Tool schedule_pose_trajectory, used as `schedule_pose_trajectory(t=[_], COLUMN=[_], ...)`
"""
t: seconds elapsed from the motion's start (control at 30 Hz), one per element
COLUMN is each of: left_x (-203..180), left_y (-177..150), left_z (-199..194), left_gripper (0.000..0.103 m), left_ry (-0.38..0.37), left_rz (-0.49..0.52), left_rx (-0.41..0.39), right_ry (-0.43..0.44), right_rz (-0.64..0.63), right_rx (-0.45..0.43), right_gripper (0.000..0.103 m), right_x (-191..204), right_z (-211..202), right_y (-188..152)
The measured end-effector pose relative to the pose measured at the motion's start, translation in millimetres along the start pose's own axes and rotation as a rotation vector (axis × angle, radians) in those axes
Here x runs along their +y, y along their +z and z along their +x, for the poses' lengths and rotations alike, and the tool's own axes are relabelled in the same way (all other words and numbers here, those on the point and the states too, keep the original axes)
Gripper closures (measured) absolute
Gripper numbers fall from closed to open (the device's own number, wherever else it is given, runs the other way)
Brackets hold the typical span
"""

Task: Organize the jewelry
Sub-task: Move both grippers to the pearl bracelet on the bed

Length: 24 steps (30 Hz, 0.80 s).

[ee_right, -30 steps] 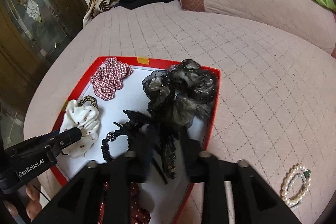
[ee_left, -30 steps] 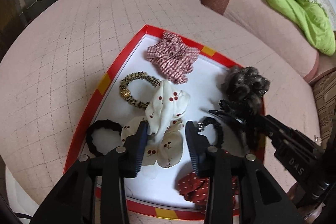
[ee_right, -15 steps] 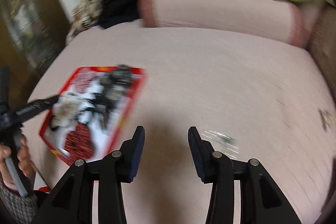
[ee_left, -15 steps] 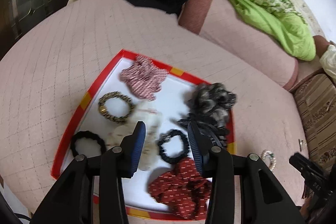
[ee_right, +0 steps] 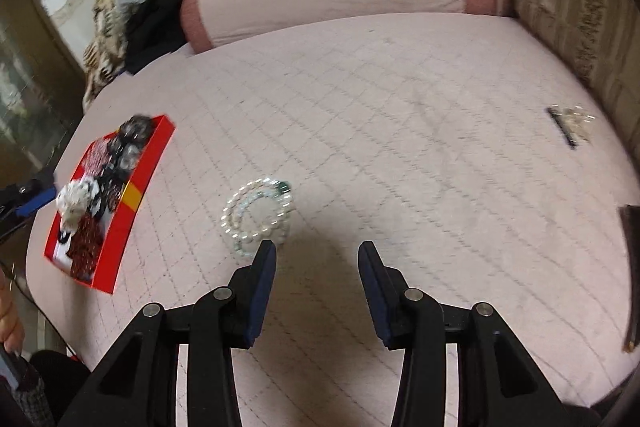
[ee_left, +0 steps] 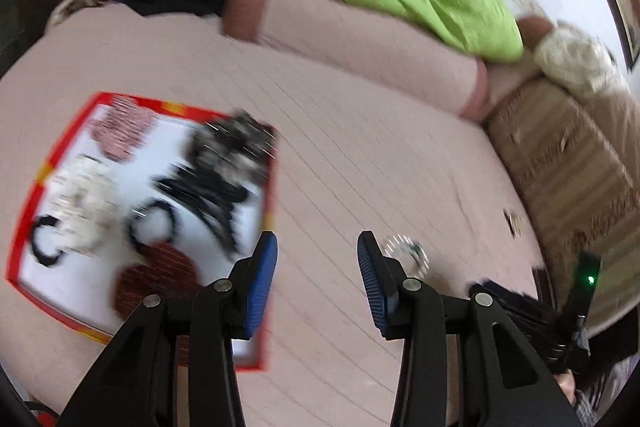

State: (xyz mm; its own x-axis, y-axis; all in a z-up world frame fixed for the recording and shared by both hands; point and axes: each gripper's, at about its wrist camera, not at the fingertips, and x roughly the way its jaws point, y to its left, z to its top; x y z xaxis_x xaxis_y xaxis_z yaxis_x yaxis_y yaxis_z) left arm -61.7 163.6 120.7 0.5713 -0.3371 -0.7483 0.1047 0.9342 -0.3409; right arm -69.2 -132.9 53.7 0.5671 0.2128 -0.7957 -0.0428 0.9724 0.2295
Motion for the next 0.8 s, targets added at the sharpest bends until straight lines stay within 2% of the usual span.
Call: schedule_pose_trajectory(t=[0.1, 0.17, 0.33, 0.43, 0.5, 0.57, 0.6, 0.73, 0.8], left_x=[-24.9, -32.1, -43.1, -48.8, -56.8, -66.2, -68.4, -84.1, -86.8], left_y=[-6.1, -5.5, 0.0, 4.0, 3.1, 0.8, -1.2, -5.9, -7.1], left_z=[26.1, 38.7, 60.8, 76.4, 89.7, 103.6, 107.5, 132.9, 143.6], left_gripper=[0.063, 0.063, 0.063, 0.063, 0.063, 0.063, 0.063, 0.063, 0.064], left_ry=[-0.002, -0.002, 0.033, 0.042, 0.051, 0.059, 0.063, 0.076, 0.087], left_rz=[0.029, 0.019, 0.020, 0.023, 0.044, 0.080, 0.091, 0.147, 0.163], left_rx=[0.058, 0.075, 0.093, 0.123, 0.150, 0.177, 0.184, 0.218, 0.229], right_ry=[0.018, -0.001, -0.006, -0.061, -0.124, -0.204, -0.249, -0.308, -0.264], right_rz=[-0.055, -0.111, -0.157, -0.197, -0.234, -0.253, -0.251, -0.155, -0.108], right_rx=[0.010, 0.016, 0.047, 0.050, 0.060, 0.063, 0.069, 0.061, 0.046], right_gripper=[0.060, 0.062, 0.066, 0.070, 0.087, 0.097, 0.097, 0.097, 0.097], right_x=[11.3, 19.7, 29.5, 37.9, 42.0, 36.8, 27.9, -17.4, -32.6], right_z=[17.2, 31.3, 58.4, 64.7, 64.3, 62.3, 62.8, 52.7, 45.9], right_y=[-4.9, -4.0, -2.8, -2.1, -1.4, -0.1, 0.4, 4.8, 6.8])
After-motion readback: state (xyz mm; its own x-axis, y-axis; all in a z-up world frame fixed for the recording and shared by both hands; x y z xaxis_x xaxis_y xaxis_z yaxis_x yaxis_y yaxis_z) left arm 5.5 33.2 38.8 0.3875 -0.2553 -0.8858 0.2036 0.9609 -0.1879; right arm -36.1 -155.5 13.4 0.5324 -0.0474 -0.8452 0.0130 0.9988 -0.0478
